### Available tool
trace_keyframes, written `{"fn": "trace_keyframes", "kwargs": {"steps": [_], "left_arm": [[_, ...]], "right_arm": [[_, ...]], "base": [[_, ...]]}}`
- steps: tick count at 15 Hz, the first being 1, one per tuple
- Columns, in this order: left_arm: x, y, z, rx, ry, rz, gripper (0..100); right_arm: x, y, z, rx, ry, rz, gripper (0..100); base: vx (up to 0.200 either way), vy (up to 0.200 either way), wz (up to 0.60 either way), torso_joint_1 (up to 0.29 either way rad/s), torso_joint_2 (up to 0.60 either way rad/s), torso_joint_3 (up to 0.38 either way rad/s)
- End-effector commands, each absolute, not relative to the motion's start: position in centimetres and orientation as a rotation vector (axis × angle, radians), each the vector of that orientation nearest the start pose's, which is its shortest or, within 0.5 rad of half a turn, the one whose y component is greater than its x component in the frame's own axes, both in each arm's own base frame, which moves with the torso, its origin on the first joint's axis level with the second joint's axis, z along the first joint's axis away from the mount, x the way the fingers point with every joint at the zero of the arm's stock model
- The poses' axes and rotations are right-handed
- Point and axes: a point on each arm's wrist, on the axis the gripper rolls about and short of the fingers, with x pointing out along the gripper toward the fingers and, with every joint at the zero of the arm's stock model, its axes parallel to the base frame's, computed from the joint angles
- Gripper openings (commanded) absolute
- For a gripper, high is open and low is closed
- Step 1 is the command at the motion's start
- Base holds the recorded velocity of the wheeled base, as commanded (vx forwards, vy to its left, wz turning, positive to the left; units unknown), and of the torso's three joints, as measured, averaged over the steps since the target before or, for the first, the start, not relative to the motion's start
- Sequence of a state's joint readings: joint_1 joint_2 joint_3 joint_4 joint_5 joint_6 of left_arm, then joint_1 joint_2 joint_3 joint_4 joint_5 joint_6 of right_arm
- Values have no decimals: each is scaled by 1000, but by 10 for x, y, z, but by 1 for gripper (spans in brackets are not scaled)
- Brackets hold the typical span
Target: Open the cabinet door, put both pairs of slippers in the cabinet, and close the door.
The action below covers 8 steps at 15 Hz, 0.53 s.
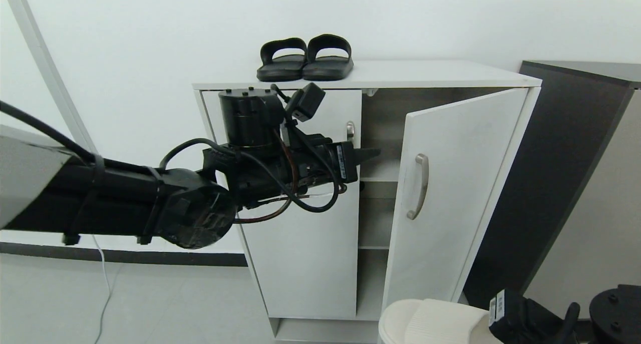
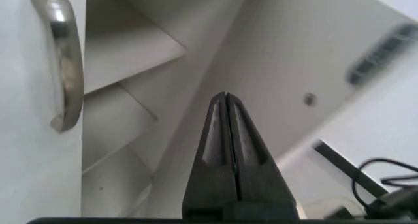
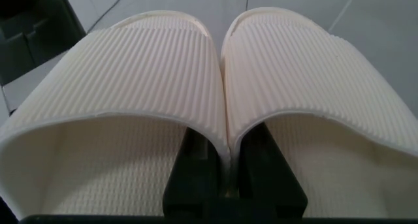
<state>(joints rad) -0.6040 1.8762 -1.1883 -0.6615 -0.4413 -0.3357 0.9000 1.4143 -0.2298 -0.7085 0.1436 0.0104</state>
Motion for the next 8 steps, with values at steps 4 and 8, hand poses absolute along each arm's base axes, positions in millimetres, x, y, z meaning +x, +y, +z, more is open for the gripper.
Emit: {"fn": "trace_keyframes", "kwargs": {"steps": [4, 8], "left_arm": [[328, -249, 202, -325, 201, -1051, 0], [325, -255, 200, -324, 210, -1066, 0]], "right_arm": [[99, 138, 104, -238, 501, 1058, 0], [95, 137, 100, -255, 517, 1076, 0]], "base": [[0, 0, 0, 0, 0, 0], [-200, 0, 0, 7, 5, -1]]}}
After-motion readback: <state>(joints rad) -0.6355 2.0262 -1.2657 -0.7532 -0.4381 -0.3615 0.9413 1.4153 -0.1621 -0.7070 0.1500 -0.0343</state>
